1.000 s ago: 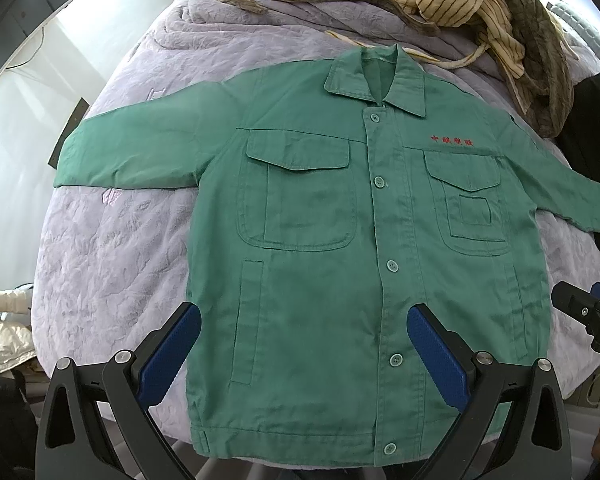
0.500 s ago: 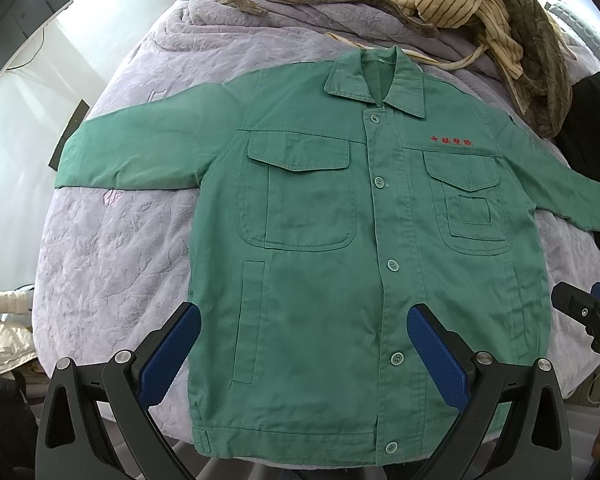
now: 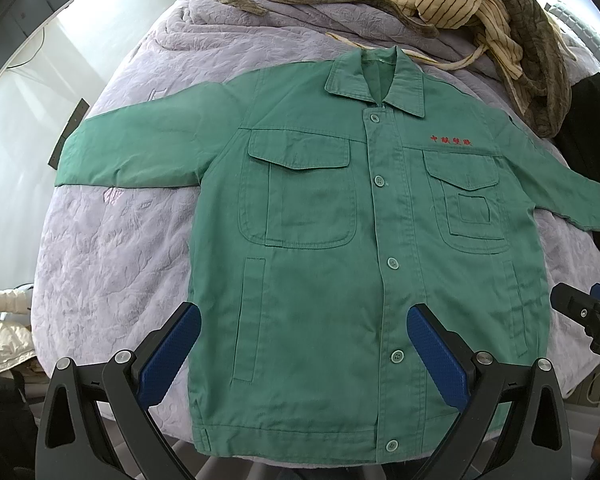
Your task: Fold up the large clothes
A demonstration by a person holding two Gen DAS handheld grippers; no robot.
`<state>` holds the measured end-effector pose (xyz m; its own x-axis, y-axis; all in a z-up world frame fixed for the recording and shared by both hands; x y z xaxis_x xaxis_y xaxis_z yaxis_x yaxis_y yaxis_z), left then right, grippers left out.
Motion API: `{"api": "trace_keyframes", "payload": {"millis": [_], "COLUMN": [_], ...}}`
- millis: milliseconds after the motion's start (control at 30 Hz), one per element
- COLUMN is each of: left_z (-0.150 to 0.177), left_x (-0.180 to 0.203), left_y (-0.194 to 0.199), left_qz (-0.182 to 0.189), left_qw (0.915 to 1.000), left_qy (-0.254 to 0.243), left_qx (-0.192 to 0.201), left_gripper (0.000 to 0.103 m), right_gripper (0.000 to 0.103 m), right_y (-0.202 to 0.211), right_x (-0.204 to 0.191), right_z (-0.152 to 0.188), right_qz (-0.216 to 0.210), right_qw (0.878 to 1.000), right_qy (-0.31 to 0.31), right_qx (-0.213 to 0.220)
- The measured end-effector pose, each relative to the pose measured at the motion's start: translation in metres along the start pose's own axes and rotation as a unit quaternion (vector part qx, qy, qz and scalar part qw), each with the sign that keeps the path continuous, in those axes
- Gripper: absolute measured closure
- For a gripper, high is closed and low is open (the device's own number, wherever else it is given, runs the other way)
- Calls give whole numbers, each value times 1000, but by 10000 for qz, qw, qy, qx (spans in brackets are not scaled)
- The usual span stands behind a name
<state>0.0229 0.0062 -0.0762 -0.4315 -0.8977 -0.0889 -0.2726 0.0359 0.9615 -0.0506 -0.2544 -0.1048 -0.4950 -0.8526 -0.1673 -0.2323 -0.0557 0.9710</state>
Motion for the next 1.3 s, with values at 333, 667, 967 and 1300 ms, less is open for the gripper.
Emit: {"api": "trace_keyframes", "payload": {"millis": [333, 667, 967, 1300], "left_z": [2, -3, -18, -45], "left_x": [1, -14, -88, -231], "left_y": [2, -10, -36, -101], "left_qz": [54, 238, 370, 511], "left_qw": [10000, 9997, 9964, 9758], "left_qy": [-23, 35, 654, 1846], "left_qx": [3, 72, 384, 1055], "left_gripper": [0, 0, 0, 0], "right_gripper": [0, 0, 0, 0], "right_y": [0, -4, -24, -75], "right_x": [1, -12, -68, -167], "right_z": [6, 3, 11, 30], "right_qz": [40, -93, -308, -817], "right_qw": [10000, 9999, 9986, 9919], "right_qy": [-7, 23, 422, 859], "right_qx": [8, 88, -70, -452]}}
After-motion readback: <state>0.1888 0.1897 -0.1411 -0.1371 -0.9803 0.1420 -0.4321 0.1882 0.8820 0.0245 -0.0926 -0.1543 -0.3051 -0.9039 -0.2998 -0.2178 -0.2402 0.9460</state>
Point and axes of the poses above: each gripper's, at about its wrist camera, not at the fingertips, and y roughly against the way its jaws point, x to its right, z to its underside, the point moved 8 cm from there along -y, roughly the way its jaws point, and after that the axes turned 10 degrees about -y, right-handed, at the moved point
